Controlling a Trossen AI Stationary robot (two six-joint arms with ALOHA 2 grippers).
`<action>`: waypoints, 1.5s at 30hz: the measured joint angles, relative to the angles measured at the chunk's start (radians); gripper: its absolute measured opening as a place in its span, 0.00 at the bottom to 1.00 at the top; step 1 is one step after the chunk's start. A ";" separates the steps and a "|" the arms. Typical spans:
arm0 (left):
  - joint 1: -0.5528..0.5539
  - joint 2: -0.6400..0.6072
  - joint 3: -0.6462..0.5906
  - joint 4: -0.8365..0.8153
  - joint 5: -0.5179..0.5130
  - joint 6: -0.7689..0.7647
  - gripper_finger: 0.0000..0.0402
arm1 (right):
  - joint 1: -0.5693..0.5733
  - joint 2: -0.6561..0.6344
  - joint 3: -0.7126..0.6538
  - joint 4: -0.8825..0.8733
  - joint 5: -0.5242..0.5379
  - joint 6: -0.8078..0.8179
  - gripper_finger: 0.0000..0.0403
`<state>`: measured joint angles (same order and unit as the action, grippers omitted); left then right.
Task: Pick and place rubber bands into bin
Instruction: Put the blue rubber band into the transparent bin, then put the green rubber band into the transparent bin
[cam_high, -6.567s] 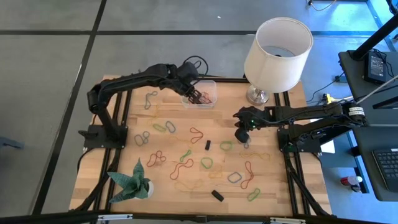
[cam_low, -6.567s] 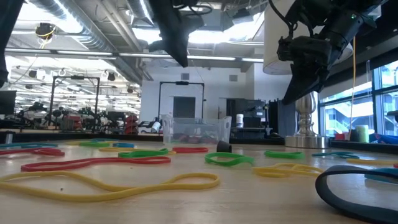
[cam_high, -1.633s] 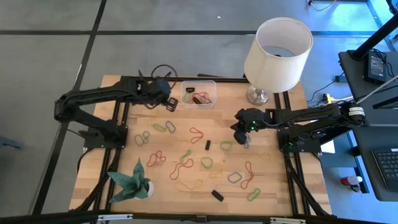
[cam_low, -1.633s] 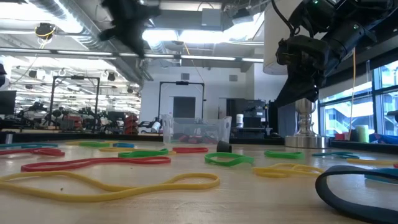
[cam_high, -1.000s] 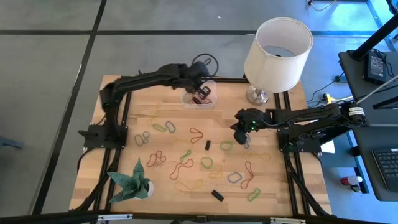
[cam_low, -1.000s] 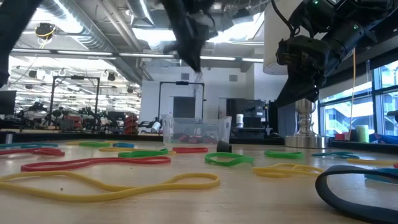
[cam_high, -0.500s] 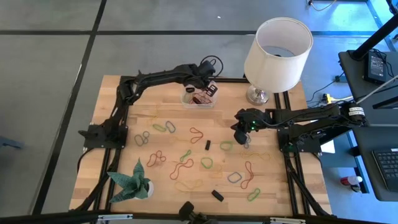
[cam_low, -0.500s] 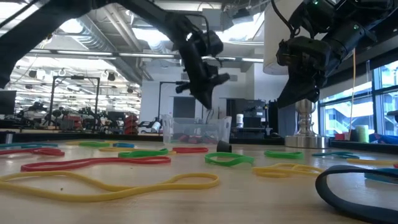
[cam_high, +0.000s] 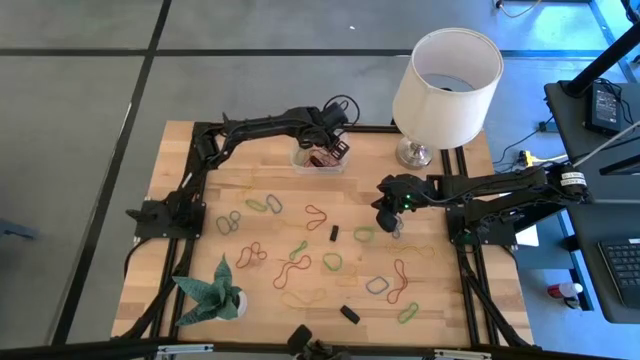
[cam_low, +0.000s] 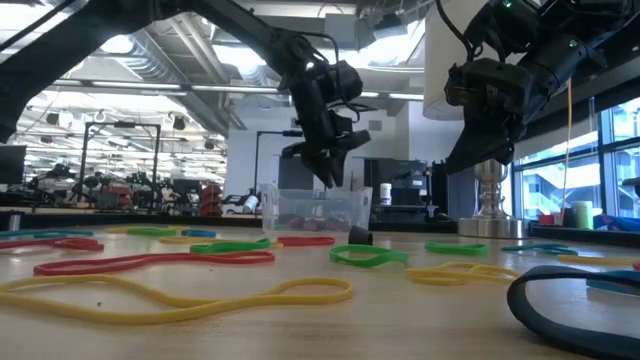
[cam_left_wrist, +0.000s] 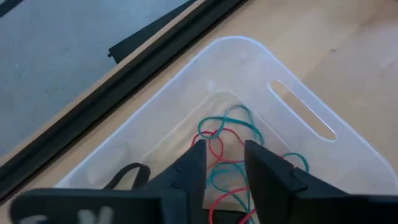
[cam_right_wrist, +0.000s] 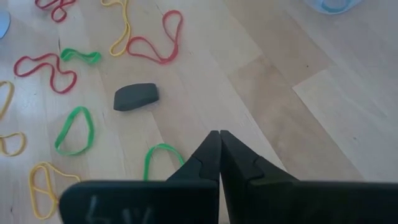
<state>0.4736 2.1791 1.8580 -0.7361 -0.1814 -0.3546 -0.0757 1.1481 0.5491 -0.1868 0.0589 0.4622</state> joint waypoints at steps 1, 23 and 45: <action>0.000 0.000 0.000 -0.001 0.000 0.000 0.29 | 0.000 0.000 0.000 0.000 0.000 0.000 0.01; -0.161 -0.380 -0.205 -0.185 0.077 0.075 0.01 | 0.000 0.000 0.000 0.003 0.000 0.005 0.01; -0.343 -1.264 -1.186 0.271 0.095 0.074 0.00 | 0.097 0.104 0.256 -0.045 0.207 0.041 0.00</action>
<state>0.1307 0.9147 0.6721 -0.4653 -0.0865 -0.2807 0.0216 1.2522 0.8055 -0.2316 0.2663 0.5028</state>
